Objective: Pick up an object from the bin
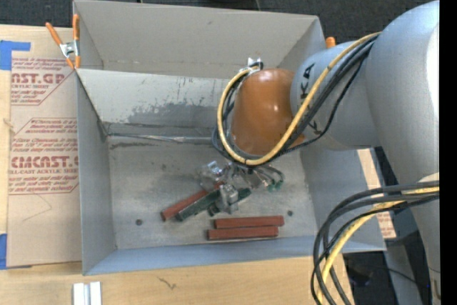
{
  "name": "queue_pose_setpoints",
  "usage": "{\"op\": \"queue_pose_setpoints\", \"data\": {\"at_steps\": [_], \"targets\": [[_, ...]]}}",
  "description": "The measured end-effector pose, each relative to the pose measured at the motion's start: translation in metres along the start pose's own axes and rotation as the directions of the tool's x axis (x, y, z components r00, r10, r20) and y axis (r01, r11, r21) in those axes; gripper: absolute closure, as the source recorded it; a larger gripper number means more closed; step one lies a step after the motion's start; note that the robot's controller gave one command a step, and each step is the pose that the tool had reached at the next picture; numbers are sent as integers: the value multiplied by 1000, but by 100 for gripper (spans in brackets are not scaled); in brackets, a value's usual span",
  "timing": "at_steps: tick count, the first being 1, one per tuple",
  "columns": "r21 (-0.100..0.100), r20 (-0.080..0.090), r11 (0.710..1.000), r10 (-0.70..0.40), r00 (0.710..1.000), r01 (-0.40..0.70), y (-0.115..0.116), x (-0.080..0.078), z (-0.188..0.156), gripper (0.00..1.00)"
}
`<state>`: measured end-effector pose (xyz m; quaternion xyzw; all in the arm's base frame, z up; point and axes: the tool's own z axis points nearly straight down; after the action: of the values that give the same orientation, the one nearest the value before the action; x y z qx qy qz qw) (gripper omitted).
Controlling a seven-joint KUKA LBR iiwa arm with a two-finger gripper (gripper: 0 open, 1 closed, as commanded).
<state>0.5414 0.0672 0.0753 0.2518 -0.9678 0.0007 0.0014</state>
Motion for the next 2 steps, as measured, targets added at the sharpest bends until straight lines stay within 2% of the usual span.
{"op": "queue_pose_setpoints", "data": {"at_steps": [2], "targets": [[0, 1, 1000, 0, 1000, 0, 0, 0, -5, 100]]}}
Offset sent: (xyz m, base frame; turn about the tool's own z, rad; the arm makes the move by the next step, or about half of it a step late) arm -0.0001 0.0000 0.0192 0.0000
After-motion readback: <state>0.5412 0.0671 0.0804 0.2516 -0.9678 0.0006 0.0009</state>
